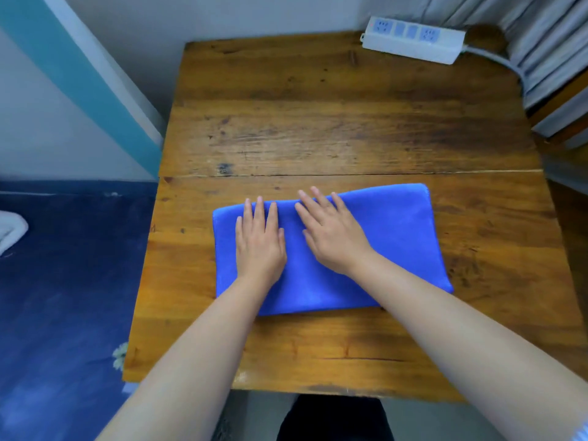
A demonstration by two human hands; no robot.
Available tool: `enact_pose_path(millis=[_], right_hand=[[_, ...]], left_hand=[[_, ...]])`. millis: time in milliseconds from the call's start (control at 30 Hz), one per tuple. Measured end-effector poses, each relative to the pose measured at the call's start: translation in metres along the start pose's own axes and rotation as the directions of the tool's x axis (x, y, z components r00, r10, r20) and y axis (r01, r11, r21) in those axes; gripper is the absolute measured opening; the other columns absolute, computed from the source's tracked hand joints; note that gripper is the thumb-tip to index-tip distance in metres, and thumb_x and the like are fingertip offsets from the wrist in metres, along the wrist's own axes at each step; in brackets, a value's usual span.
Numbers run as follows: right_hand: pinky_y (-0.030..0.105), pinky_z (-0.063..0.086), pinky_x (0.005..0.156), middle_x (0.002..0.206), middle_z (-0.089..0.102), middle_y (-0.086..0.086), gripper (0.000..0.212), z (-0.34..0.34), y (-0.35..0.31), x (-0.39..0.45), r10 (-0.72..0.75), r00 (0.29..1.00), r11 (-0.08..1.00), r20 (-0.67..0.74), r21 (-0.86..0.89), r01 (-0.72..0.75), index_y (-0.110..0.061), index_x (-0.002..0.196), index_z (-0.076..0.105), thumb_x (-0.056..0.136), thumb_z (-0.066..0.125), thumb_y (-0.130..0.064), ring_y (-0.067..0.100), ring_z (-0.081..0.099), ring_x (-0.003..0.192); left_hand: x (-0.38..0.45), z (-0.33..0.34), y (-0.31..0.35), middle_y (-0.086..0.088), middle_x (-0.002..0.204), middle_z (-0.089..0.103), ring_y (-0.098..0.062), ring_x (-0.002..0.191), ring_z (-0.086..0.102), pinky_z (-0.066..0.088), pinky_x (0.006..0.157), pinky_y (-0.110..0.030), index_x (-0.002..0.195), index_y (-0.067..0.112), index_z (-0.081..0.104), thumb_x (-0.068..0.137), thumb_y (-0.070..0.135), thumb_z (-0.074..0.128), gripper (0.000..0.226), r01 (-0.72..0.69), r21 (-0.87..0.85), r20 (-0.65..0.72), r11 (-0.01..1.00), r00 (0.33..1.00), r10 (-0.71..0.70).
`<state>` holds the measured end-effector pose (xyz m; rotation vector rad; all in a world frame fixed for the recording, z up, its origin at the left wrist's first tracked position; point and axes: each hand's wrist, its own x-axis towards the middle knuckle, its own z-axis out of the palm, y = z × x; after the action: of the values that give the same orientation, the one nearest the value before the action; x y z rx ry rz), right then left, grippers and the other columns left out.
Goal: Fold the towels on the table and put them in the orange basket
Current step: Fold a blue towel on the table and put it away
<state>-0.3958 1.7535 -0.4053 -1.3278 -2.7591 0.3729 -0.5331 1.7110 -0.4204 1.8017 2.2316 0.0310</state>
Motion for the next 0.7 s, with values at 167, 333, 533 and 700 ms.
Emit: enact_pose_path(millis=[167, 333, 533, 700], right_hand=[[0.035, -0.01, 0.115, 0.156, 0.001, -0.003, 0.058, 0.022, 0.012, 0.012, 0.072, 0.981, 0.997, 0.179, -0.041, -0.066, -0.018, 0.146, 0.005, 0.097, 0.027, -0.039, 0.016, -0.003, 0.144], [0.035, -0.014, 0.112, 0.156, 0.004, -0.005, 0.059, 0.021, 0.04, 0.009, 0.235, 0.96, 0.972, 0.155, -0.044, -0.23, -0.02, 0.146, 0.007, 0.095, 0.027, -0.044, 0.018, -0.003, 0.144], [0.037, -0.004, 0.115, 0.156, 0.013, -0.001, 0.056, 0.004, 0.088, -0.015, 0.482, 0.873, 0.876, 0.08, -0.005, -0.483, -0.017, 0.145, 0.016, 0.096, 0.03, -0.038, 0.021, 0.003, 0.144], [0.044, 0.003, 0.116, 0.156, 0.01, 0.004, 0.055, -0.005, 0.114, -0.039, 0.656, 0.754, 0.753, 0.038, 0.035, -0.657, -0.015, 0.146, 0.014, 0.097, 0.028, -0.035, 0.026, 0.003, 0.144]], left_hand=[[0.003, 0.013, -0.019, -0.005, 0.157, 0.004, -0.029, 0.144, -0.004, 0.0, 0.115, -0.044, 0.147, 0.02, 0.014, 0.095, 0.041, 0.033, 0.059, 0.085, 0.033, 0.038, 0.996, 0.996, -0.086], [0.001, 0.014, -0.032, -0.008, 0.157, 0.004, -0.035, 0.143, -0.004, 0.004, 0.113, -0.053, 0.146, 0.022, 0.019, 0.091, 0.046, 0.041, 0.064, 0.187, -0.016, 0.054, 0.982, 0.981, -0.186], [0.001, 0.013, -0.032, -0.009, 0.157, 0.003, -0.035, 0.143, -0.005, 0.004, 0.113, -0.051, 0.146, 0.022, 0.018, 0.091, 0.048, 0.04, 0.065, 0.207, -0.022, 0.058, 0.978, 0.977, -0.205], [0.001, 0.011, -0.032, -0.009, 0.157, 0.001, -0.033, 0.143, -0.007, 0.001, 0.114, -0.051, 0.147, 0.021, 0.014, 0.092, 0.048, 0.037, 0.065, 0.193, -0.014, 0.067, 0.981, 0.979, -0.192]])
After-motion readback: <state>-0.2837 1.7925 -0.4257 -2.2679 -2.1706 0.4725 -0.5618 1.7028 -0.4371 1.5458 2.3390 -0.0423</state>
